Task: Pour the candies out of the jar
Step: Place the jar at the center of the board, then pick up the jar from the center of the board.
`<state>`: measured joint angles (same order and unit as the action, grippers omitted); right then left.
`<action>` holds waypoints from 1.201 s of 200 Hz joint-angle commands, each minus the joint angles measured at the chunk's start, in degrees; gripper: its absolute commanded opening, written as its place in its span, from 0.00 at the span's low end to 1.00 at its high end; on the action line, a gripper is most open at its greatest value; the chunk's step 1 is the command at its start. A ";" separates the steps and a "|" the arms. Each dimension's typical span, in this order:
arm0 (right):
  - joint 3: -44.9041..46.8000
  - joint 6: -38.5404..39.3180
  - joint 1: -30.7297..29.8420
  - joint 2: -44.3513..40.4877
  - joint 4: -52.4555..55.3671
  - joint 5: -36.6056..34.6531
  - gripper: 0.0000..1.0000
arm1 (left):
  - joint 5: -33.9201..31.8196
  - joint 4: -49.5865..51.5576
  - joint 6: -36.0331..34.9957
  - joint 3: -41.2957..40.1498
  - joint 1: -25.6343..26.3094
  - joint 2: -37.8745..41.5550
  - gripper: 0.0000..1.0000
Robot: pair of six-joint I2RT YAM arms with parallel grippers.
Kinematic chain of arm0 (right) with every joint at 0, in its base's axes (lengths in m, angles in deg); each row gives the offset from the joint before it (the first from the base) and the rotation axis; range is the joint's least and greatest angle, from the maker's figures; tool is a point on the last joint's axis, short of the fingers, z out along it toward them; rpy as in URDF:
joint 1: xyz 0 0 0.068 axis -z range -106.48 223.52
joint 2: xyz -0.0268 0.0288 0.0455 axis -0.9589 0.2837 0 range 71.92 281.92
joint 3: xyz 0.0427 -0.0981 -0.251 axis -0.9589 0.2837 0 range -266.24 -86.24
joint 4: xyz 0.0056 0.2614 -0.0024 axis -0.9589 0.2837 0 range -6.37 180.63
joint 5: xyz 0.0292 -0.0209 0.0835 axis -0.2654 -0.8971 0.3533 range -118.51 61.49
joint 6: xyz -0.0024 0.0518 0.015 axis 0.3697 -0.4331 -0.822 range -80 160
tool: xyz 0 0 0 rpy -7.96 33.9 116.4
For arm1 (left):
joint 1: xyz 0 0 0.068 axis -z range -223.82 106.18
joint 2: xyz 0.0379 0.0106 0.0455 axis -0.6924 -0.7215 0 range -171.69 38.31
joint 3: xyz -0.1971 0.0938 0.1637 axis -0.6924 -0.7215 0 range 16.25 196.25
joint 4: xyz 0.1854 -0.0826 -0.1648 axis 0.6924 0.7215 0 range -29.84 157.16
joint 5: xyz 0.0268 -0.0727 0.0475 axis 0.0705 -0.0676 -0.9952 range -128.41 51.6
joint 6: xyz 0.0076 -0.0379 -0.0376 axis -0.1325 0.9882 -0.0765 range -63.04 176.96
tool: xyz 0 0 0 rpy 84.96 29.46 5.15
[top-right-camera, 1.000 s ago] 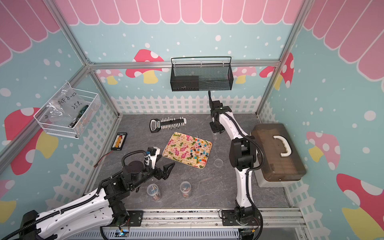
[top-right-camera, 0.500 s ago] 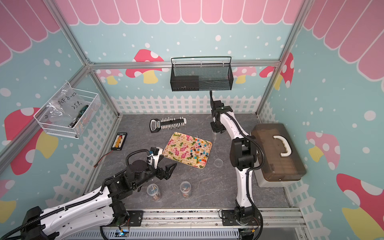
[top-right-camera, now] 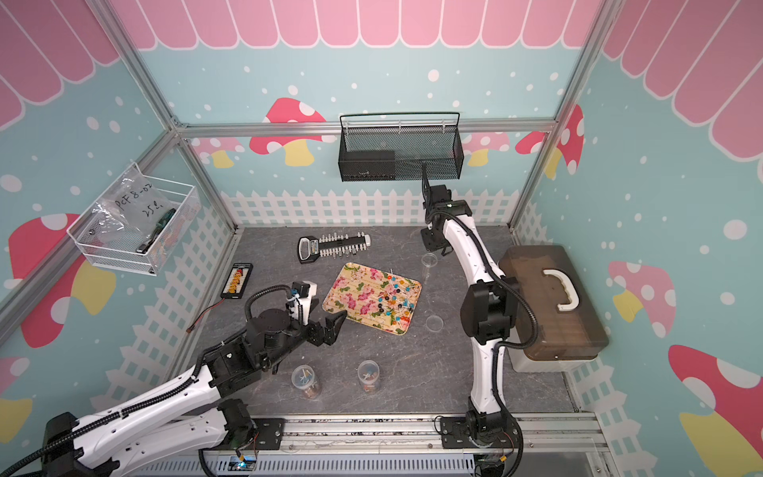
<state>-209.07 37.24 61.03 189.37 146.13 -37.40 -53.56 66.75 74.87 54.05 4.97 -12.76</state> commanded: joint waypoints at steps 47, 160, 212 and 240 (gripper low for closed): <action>24.55 1.56 -4.77 -28.41 -13.37 16.42 0.41 | -13.14 15.18 5.87 12.89 -3.57 -6.27 0.99; 57.04 -2.99 -18.33 -54.96 -19.05 25.28 0.46 | 6.48 7.70 10.53 12.66 -12.29 -1.26 0.99; 65.21 -8.83 -24.73 -60.66 -19.35 23.04 0.46 | 8.88 9.22 11.86 12.80 -13.02 -5.42 0.99; 69.33 -13.32 -28.90 -63.13 -19.98 20.75 0.47 | 9.67 7.83 12.87 11.88 -13.02 -6.71 0.99</action>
<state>-142.31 28.56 34.98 128.35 126.85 -14.64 -45.56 76.39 85.30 67.05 -7.75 -18.79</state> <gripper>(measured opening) 0.466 0.992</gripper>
